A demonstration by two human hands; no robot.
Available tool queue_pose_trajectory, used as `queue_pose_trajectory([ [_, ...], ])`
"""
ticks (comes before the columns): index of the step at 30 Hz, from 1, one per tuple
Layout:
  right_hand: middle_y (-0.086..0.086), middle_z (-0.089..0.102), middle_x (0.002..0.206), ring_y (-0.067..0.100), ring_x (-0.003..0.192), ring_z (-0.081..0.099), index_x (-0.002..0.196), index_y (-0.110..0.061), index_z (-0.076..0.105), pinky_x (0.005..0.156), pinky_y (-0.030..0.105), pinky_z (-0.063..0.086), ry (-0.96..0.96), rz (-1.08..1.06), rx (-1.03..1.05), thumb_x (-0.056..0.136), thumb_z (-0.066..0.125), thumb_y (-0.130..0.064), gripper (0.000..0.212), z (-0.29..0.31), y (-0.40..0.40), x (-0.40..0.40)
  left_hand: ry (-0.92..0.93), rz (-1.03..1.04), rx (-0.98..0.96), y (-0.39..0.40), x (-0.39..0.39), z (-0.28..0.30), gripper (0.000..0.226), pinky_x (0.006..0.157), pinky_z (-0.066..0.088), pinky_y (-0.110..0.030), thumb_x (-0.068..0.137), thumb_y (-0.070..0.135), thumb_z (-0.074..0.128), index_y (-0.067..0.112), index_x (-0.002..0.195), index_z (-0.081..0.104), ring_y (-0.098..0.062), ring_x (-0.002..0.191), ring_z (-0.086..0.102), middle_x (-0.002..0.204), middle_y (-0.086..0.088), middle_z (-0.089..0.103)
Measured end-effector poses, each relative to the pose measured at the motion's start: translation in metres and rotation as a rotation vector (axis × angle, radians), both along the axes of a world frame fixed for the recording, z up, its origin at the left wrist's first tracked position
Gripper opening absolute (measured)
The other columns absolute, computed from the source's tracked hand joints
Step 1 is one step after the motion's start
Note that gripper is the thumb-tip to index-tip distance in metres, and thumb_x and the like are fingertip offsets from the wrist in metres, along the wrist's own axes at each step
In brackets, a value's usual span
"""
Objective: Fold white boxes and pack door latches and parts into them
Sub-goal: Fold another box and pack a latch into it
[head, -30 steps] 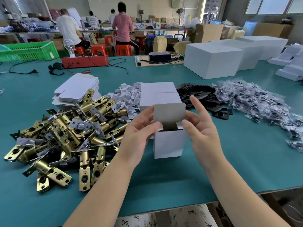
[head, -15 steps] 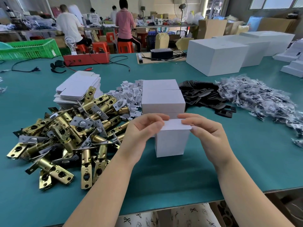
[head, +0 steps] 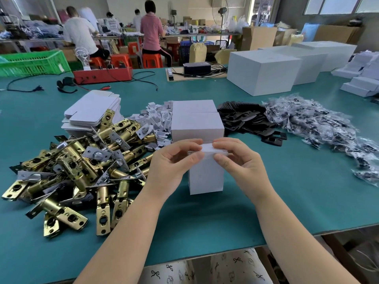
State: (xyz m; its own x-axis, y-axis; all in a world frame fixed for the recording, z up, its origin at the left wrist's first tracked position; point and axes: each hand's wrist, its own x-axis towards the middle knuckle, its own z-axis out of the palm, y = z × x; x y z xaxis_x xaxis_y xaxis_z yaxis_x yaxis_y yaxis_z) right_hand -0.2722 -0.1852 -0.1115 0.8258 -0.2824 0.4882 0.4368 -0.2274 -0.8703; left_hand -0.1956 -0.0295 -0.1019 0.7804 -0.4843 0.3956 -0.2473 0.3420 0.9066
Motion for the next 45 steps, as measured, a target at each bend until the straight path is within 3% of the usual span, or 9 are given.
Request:
queue_pose_trajectory([
  [4, -0.014, 0.065, 0.086, 0.004, 0.08, 0.059, 0.089, -0.037, 0.072, 0.073, 0.015, 0.045, 0.033, 0.013, 0.056, 0.083, 0.065, -0.026, 0.015, 0.008, 0.004, 0.002, -0.095, 0.108, 0.026, 0.0, -0.001, 0.0, 0.005, 0.068, 0.05, -0.015, 0.081, 0.027, 0.073, 0.029, 0.085, 0.075, -0.005, 0.075, 0.063, 0.085, 0.004, 0.074],
  [7, -0.014, 0.066, 0.08, 0.002, 0.076, 0.06, 0.088, -0.033, 0.072, 0.071, 0.012, 0.044, 0.038, 0.027, 0.082, 0.083, 0.065, -0.028, 0.01, 0.013, 0.006, 0.006, -0.177, 0.223, 0.054, 0.0, 0.0, -0.002, 0.008, 0.065, 0.05, -0.016, 0.086, 0.029, 0.067, 0.033, 0.086, 0.073, -0.007, 0.073, 0.062, 0.084, 0.0, 0.072],
  [13, -0.016, 0.066, 0.093, 0.002, 0.084, 0.056, 0.097, -0.032, 0.068, 0.079, 0.015, 0.044, 0.003, -0.02, 0.1, 0.09, 0.058, -0.013, 0.023, 0.004, 0.011, 0.006, -0.274, 0.228, 0.136, 0.001, 0.002, -0.005, 0.012, 0.074, 0.047, -0.013, 0.087, 0.034, 0.065, 0.034, 0.098, 0.07, -0.001, 0.083, 0.064, 0.092, 0.018, 0.072],
  [16, -0.011, 0.065, 0.102, 0.001, 0.094, 0.057, 0.096, -0.03, 0.066, 0.084, 0.014, 0.042, -0.044, -0.086, 0.043, 0.09, 0.054, -0.012, 0.022, 0.003, 0.015, 0.006, -0.427, 0.269, 0.163, 0.0, 0.0, -0.006, 0.015, 0.075, 0.046, -0.013, 0.092, 0.032, 0.059, 0.036, 0.104, 0.066, 0.0, 0.084, 0.062, 0.094, 0.022, 0.069],
  [20, -0.006, 0.058, 0.113, -0.003, 0.107, 0.053, 0.098, -0.033, 0.061, 0.091, 0.011, 0.038, -0.119, -0.205, -0.141, 0.093, 0.048, -0.009, 0.027, -0.001, 0.021, 0.007, -0.744, 0.35, 0.175, 0.0, 0.004, -0.009, 0.019, 0.076, 0.051, -0.017, 0.096, 0.015, 0.055, 0.014, 0.108, 0.069, -0.006, 0.086, 0.063, 0.101, 0.008, 0.068],
  [24, -0.003, 0.057, 0.116, -0.005, 0.11, 0.052, 0.1, -0.031, 0.06, 0.092, 0.01, 0.037, -0.151, -0.285, -0.214, 0.094, 0.047, -0.011, 0.025, -0.008, 0.021, 0.008, -0.881, 0.449, 0.185, 0.0, 0.006, -0.011, 0.02, 0.081, 0.051, -0.015, 0.094, 0.012, 0.056, 0.002, 0.103, 0.072, -0.006, 0.09, 0.064, 0.102, -0.002, 0.07],
  [34, -0.01, 0.048, 0.123, -0.012, 0.112, 0.045, 0.103, -0.03, 0.055, 0.09, 0.005, 0.034, -0.122, -0.272, -0.247, 0.095, 0.045, -0.014, 0.02, -0.016, 0.022, 0.01, -0.97, 0.528, 0.196, -0.003, 0.005, -0.012, 0.021, 0.08, 0.056, -0.021, 0.094, 0.013, 0.057, 0.001, 0.102, 0.073, -0.01, 0.093, 0.068, 0.103, -0.006, 0.072],
  [40, -0.014, 0.039, 0.129, -0.018, 0.11, 0.04, 0.106, -0.038, 0.043, 0.084, 0.001, 0.033, -0.089, -0.265, -0.31, 0.093, 0.047, -0.022, 0.021, -0.019, 0.022, 0.012, -1.011, 0.506, 0.268, -0.002, 0.002, -0.016, 0.023, 0.066, 0.055, -0.021, 0.092, 0.016, 0.058, 0.004, 0.103, 0.074, -0.018, 0.076, 0.069, 0.112, -0.01, 0.07],
  [45, -0.007, 0.037, 0.137, -0.024, 0.113, 0.035, 0.111, -0.038, 0.042, 0.085, -0.001, 0.031, -0.058, -0.281, -0.358, 0.092, 0.047, -0.022, 0.025, -0.021, 0.021, 0.01, -0.965, 0.469, 0.388, -0.009, -0.011, -0.02, 0.028, 0.048, 0.055, -0.036, 0.091, 0.026, 0.049, 0.02, 0.118, 0.043, -0.032, 0.077, 0.067, 0.121, -0.022, 0.059],
])
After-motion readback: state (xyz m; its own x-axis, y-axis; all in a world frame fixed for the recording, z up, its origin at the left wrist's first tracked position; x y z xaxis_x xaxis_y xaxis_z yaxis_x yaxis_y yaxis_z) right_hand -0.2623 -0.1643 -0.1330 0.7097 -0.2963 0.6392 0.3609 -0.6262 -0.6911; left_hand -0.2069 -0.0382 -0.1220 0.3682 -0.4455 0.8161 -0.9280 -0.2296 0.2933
